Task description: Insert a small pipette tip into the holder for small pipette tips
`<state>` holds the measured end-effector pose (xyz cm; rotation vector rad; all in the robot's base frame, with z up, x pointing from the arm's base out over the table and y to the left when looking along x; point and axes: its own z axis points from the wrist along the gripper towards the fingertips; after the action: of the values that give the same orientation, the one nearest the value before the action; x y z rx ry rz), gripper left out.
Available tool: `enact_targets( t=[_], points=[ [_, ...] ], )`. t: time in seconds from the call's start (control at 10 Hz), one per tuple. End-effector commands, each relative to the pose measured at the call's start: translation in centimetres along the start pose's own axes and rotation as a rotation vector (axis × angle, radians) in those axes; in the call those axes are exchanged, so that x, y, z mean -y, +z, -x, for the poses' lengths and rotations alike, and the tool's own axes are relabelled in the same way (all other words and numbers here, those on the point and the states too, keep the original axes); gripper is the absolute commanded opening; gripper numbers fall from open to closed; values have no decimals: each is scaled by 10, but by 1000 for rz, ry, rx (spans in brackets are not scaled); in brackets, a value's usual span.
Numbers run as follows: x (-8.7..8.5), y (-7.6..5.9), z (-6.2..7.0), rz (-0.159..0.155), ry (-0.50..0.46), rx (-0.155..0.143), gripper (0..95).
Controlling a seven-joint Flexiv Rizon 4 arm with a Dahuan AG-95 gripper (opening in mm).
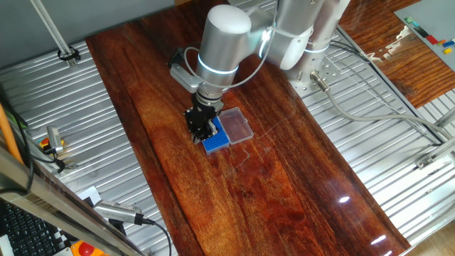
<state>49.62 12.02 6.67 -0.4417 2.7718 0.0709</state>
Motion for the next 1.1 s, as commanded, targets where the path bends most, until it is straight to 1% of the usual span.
enact_targets(
  t=[0.1,0.4,1.1],
  points=[
    [-1,0,-1,11,1,2,0],
    [0,2,-2,10,-1,5,0],
    [4,7,-11,10,-22,11,0]
  ],
)
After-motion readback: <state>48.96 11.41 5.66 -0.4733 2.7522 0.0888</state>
